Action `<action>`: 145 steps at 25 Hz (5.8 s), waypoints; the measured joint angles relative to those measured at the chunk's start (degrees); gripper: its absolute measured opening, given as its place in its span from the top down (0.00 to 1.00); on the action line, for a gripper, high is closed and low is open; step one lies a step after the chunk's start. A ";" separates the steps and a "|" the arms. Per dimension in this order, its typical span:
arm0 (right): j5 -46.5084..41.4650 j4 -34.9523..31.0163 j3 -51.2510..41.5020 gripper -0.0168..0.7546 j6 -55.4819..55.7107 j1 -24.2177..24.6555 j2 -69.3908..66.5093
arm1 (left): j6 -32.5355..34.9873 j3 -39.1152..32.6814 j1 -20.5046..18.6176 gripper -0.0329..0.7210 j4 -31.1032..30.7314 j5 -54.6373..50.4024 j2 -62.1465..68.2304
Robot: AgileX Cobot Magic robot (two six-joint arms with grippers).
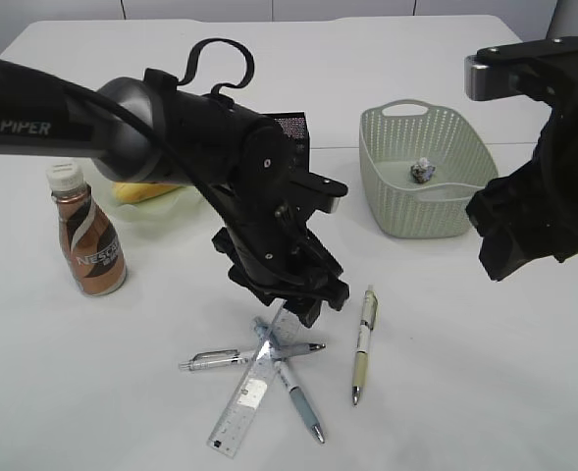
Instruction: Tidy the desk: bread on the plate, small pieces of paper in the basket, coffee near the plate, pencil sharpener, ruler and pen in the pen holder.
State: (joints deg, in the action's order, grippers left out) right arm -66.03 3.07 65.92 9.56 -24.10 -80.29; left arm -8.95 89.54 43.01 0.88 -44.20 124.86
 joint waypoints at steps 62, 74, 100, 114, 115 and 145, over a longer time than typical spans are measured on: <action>-0.81 0.00 0.00 0.35 -0.10 0.00 0.00 | -0.36 0.05 0.00 0.47 1.76 -0.12 2.52; -0.81 0.00 0.00 0.35 -0.10 0.00 0.00 | -0.39 0.05 0.00 0.61 1.76 0.33 2.52; -0.93 0.00 0.00 0.35 -0.10 0.00 0.00 | -0.39 10.10 0.00 0.61 0.53 -9.77 2.15; -0.93 0.00 0.00 0.35 -0.10 0.00 0.00 | -0.39 24.11 0.00 0.61 -7.53 -13.63 2.15; -0.93 -0.09 0.00 0.35 -0.10 0.00 0.00 | -0.39 24.70 0.00 0.61 -7.73 -13.45 2.15; -1.06 -0.09 0.00 0.35 -0.10 0.00 0.00 | -9.71 26.05 -7.03 0.61 -22.51 22.18 2.15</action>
State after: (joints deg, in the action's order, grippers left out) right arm -67.08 2.97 65.92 9.46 -24.10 -80.29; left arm -18.66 115.59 35.98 -21.63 -22.03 127.01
